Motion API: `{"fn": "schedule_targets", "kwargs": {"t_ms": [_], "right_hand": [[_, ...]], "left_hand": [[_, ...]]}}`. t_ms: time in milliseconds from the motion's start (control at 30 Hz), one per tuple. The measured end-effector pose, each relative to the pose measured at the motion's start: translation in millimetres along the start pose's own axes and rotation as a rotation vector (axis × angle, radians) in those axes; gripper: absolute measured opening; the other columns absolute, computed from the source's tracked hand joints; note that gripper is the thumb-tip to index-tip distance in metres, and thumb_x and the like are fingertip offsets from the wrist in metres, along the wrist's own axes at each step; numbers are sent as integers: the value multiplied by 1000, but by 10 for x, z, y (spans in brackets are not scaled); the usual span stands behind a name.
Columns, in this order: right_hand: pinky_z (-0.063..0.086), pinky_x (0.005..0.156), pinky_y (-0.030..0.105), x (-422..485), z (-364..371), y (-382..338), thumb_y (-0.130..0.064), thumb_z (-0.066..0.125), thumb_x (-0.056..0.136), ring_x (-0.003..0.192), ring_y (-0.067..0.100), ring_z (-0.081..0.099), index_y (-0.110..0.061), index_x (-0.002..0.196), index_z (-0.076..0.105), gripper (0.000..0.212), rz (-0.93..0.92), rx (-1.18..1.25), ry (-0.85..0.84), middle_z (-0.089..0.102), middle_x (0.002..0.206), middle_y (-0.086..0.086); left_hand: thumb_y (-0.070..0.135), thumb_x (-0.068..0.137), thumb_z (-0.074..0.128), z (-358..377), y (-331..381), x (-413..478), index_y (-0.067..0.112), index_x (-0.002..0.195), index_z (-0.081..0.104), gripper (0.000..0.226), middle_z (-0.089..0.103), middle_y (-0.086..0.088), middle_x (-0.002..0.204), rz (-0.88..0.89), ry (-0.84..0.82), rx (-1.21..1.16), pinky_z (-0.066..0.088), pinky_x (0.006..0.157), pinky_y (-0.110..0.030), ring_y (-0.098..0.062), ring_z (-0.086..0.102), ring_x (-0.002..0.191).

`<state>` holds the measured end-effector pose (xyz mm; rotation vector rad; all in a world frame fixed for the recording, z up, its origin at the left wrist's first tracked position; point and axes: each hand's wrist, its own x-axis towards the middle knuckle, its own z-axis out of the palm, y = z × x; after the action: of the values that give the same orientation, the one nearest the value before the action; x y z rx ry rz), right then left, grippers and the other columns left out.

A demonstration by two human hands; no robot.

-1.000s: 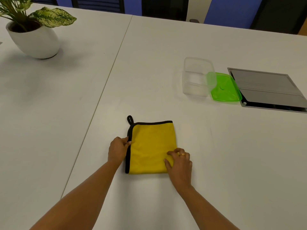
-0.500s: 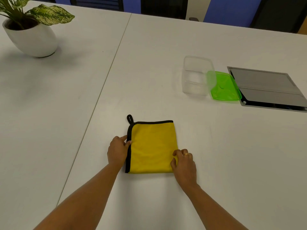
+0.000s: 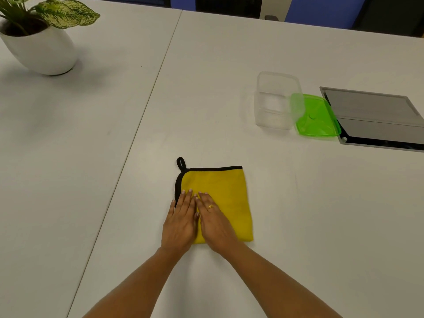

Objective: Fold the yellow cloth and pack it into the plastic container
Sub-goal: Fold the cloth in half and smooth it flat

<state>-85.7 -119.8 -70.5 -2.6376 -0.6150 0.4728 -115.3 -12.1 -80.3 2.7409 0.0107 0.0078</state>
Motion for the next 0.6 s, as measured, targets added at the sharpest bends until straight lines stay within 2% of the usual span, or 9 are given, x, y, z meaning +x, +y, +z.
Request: {"fn": "schedule_targets", "kwargs": {"t_ms": [67, 100, 167, 233, 300, 400, 500, 533, 600], "right_hand": [[1, 120, 31, 0, 64, -3, -17, 25, 100, 147, 19, 0, -11, 147, 7, 51, 7, -12, -13, 5, 158, 7], [2, 120, 34, -23, 84, -5, -18, 27, 100, 147, 21, 3, -11, 147, 9, 51, 20, -15, -12, 8, 158, 8], [22, 116, 41, -97, 100, 4, -20, 34, 96, 141, 23, 27, -11, 142, 30, 47, 26, -65, 86, 32, 152, 8], [44, 103, 35, -149, 70, 8, -30, 27, 95, 125, 15, 52, -16, 128, 54, 45, 66, -121, 137, 57, 135, 2], [44, 103, 33, -188, 19, 30, -38, 16, 96, 122, 12, 55, -17, 126, 57, 55, 122, -131, 102, 60, 131, -1], [43, 104, 37, -219, -9, 147, -44, 27, 89, 125, 16, 53, -16, 130, 53, 56, 182, -187, 137, 56, 135, 1], [17, 114, 32, -268, -30, 280, -48, 26, 91, 128, 23, 48, -11, 133, 48, 60, 195, -183, 188, 51, 139, 7], [14, 116, 33, -282, -33, 327, -47, 30, 92, 130, 25, 46, -10, 135, 46, 59, 203, -161, 207, 49, 141, 8], [18, 118, 38, -310, -23, 446, -44, 42, 92, 136, 25, 38, -11, 140, 36, 59, 241, -117, 253, 38, 148, 7]], "left_hand": [[21, 91, 40, -5, 19, 19, 3, 138, 36, 50, 35, -14, 148, -18, -8, -16, -17, 110, -16, -35, 30, 137], [21, 91, 39, 7, 17, 20, 4, 140, 34, 51, 31, -13, 149, -15, 3, -18, -17, 110, -16, -33, 28, 139], [26, 94, 35, 47, -15, 8, 10, 144, 23, 53, 20, -8, 154, -22, 11, -4, -17, 110, -18, -27, 16, 143], [30, 94, 31, 77, -46, 13, 12, 144, 19, 55, 16, -6, 155, -34, -7, 10, -16, 111, -20, -24, 9, 143], [34, 93, 26, 93, -63, 18, 15, 145, 11, 58, 9, -3, 156, -36, -22, 31, -17, 111, -20, -21, 1, 143], [40, 93, 19, 127, -96, 25, 19, 144, -3, 59, -6, 4, 153, -32, -16, 34, -22, 109, -18, -15, -8, 142], [40, 96, 25, 139, -111, 27, 20, 143, -7, 60, -9, 5, 153, -35, -16, 38, -23, 109, -18, -13, -9, 143], [40, 97, 27, 142, -111, 22, 20, 143, -8, 61, -9, 4, 153, -37, -20, 38, -23, 108, -18, -13, -9, 143], [41, 96, 28, 143, -115, 23, 21, 143, -8, 63, -10, 5, 153, -37, -23, 40, -24, 108, -18, -11, -11, 142]]}}
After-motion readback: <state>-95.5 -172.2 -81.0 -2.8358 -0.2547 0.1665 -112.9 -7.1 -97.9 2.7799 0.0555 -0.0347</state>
